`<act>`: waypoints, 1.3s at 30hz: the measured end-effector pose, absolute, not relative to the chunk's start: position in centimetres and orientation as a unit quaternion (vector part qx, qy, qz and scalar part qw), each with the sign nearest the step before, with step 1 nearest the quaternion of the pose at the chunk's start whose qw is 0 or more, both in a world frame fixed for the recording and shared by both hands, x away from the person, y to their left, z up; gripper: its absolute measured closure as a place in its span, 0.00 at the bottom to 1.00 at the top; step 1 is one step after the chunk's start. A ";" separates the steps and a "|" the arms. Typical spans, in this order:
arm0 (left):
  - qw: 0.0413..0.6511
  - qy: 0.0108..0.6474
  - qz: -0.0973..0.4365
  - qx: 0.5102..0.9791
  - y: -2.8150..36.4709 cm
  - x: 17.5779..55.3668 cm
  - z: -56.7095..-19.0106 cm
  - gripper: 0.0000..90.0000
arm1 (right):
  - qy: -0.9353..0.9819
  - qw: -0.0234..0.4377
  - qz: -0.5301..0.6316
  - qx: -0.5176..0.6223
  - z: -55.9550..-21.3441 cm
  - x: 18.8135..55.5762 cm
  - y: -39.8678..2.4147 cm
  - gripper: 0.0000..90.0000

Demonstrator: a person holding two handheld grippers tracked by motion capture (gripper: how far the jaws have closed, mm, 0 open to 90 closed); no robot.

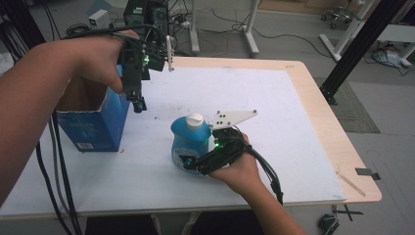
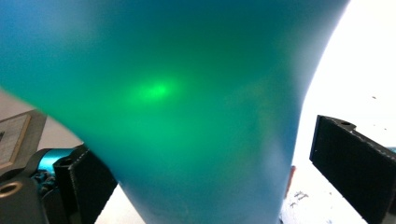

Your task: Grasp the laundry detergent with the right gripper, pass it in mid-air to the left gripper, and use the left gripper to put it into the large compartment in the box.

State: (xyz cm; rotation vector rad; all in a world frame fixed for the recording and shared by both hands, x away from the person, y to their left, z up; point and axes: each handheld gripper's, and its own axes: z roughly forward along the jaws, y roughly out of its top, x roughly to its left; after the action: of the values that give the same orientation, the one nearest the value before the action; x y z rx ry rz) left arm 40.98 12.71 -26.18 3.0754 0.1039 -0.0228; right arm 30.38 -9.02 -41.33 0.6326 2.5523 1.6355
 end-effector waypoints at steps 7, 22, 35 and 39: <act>0.031 0.035 -0.008 0.999 12.8 41.0 -26.2 0.02 | 0.823 0.026 0.534 0.194 -41.4 30.3 -9.0 0.16; 0.032 0.038 -0.006 0.999 13.0 41.0 -26.2 0.02 | 0.827 0.038 0.527 0.191 -41.8 30.2 -8.8 0.27; 0.031 0.039 -0.007 0.999 13.2 41.0 -26.4 0.02 | 0.827 0.043 0.529 0.187 -41.9 30.0 -8.6 0.34; 0.033 0.040 -0.007 0.999 13.2 41.0 -26.4 0.02 | 0.827 0.044 0.529 0.187 -42.0 29.9 -8.5 0.36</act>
State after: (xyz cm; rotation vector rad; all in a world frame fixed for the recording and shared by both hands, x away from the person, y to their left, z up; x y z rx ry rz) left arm 40.95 13.21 -26.37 3.0735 0.1216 -0.0218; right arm 29.91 -8.55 -41.99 0.5713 2.5275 1.6159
